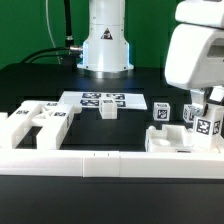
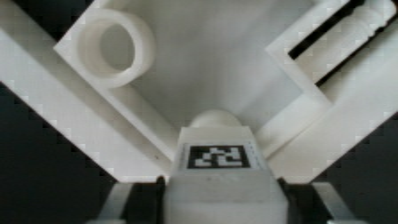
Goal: Assemble chair
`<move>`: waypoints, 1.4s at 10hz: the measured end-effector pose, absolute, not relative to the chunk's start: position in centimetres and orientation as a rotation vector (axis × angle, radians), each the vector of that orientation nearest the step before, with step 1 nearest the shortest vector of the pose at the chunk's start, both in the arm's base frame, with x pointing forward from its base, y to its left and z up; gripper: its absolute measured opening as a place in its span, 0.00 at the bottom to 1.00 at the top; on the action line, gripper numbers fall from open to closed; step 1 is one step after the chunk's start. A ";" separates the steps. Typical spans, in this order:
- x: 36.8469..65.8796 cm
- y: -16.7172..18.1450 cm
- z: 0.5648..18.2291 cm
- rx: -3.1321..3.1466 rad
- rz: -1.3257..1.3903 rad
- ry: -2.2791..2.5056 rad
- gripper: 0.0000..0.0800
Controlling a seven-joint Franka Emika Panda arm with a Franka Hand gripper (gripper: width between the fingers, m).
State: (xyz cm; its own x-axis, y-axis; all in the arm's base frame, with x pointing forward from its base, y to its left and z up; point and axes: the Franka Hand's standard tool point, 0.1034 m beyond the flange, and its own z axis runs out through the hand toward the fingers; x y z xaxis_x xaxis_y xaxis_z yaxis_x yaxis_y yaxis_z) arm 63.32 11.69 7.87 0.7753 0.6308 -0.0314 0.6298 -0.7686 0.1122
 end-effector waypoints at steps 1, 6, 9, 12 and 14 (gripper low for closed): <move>63.3 11.7 7.9 2.887 0.020 0.906 0.36; 62.8 12.1 7.7 3.138 0.002 -0.095 0.36; 62.8 12.3 7.7 3.110 0.007 -0.417 0.36; 62.9 12.2 7.7 3.041 0.011 -0.880 0.36; 63.0 12.4 7.7 2.965 0.025 -1.262 0.36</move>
Offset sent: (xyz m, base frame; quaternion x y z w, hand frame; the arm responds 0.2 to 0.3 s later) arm -0.0156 -0.0065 -0.0090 0.0627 -0.0462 0.3558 0.9313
